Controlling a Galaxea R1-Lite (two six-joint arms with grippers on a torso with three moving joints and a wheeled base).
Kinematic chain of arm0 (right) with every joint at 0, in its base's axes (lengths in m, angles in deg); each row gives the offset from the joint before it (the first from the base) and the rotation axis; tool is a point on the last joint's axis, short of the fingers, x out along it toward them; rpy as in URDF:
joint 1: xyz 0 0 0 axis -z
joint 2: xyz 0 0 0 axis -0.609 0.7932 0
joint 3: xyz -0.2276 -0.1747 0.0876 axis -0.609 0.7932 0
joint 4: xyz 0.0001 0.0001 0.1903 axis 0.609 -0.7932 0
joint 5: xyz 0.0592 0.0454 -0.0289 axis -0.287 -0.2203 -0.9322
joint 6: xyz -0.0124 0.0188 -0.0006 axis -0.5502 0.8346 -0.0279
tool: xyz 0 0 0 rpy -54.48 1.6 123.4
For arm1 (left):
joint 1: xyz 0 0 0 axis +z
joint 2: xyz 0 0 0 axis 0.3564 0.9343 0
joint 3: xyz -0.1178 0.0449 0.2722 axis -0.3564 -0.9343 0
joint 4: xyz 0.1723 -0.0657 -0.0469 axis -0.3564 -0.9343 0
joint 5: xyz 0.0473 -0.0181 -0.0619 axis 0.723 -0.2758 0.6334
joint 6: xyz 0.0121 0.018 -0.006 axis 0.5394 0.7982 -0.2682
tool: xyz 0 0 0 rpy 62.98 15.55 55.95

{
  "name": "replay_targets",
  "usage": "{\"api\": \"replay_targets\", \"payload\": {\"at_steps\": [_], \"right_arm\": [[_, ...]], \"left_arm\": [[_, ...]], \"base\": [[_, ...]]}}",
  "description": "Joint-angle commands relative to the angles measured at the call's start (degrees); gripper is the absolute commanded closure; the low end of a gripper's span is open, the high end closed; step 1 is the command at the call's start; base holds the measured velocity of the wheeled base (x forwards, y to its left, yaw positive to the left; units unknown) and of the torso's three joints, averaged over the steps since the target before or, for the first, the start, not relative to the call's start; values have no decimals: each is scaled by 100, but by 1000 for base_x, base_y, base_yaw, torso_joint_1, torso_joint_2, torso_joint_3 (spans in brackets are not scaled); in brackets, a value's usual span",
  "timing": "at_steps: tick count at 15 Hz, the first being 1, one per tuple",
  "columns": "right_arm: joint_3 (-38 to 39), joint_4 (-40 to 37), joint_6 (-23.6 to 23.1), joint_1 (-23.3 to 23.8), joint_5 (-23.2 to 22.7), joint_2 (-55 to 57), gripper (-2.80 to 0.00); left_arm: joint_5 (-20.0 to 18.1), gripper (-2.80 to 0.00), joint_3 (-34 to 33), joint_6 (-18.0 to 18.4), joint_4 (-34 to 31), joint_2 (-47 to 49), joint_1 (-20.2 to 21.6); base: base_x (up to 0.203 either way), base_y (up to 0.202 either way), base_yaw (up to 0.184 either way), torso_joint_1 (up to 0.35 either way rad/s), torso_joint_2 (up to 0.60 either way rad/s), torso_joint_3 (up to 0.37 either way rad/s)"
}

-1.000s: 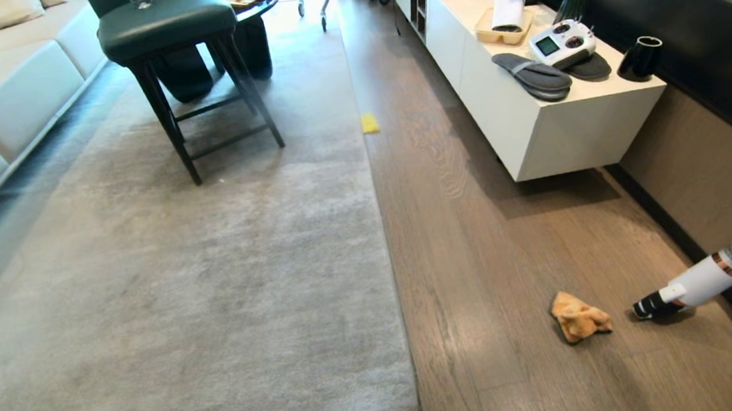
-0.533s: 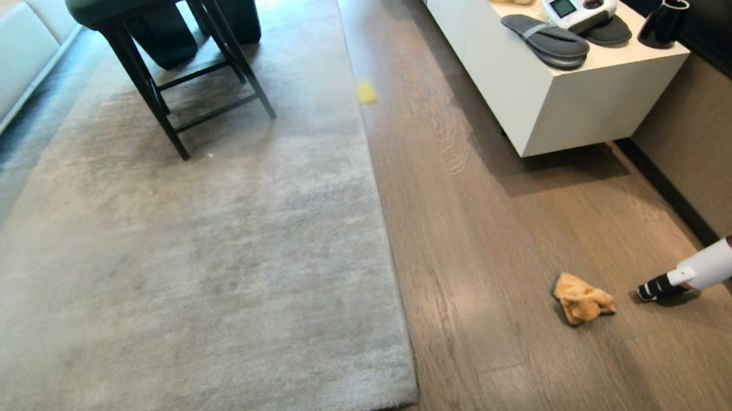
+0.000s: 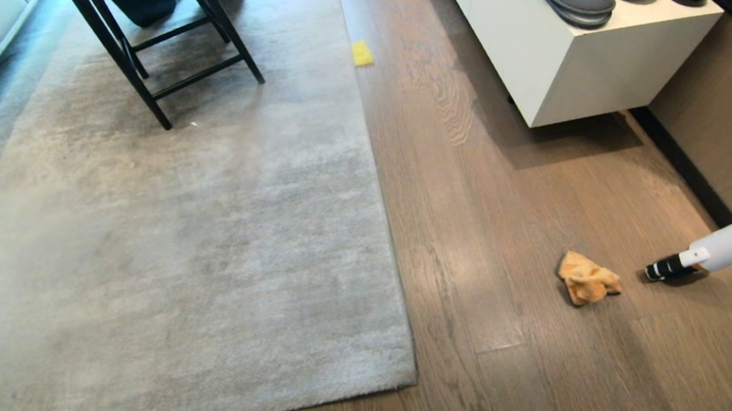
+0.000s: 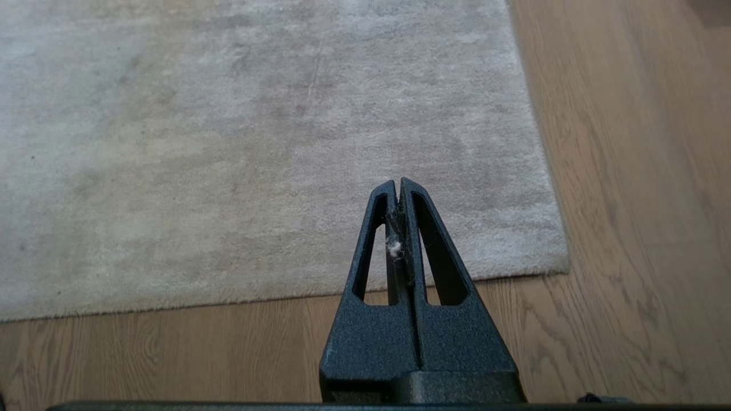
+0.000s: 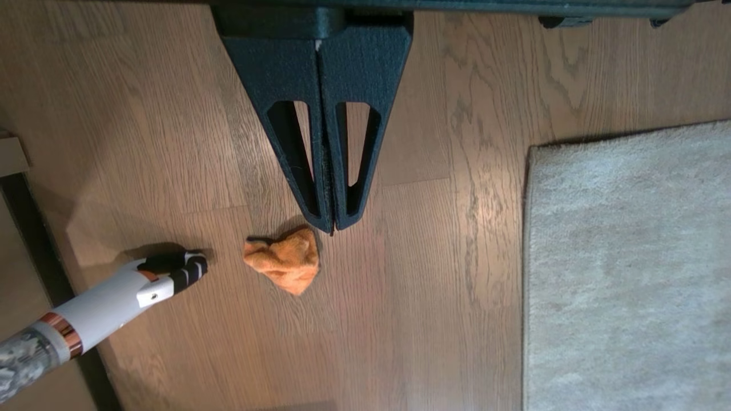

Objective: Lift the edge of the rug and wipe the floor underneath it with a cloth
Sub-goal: Lift up the carpet

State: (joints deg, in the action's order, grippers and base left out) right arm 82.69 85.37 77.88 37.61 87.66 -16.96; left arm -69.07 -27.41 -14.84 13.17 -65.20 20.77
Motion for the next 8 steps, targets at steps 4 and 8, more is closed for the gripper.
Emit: {"api": "replay_targets", "payload": {"at_steps": [4,8], "right_arm": [[0,-4,-2,-1,2,6,0],[0,-4,-5,-1,2,6,0]], "left_arm": [[28,0,-1,-14,15,5,2],[31,0,-1,-31,15,5,2]], "base": [[0,0,0,0,2,-198],[0,0,0,5,1,-195]]}}
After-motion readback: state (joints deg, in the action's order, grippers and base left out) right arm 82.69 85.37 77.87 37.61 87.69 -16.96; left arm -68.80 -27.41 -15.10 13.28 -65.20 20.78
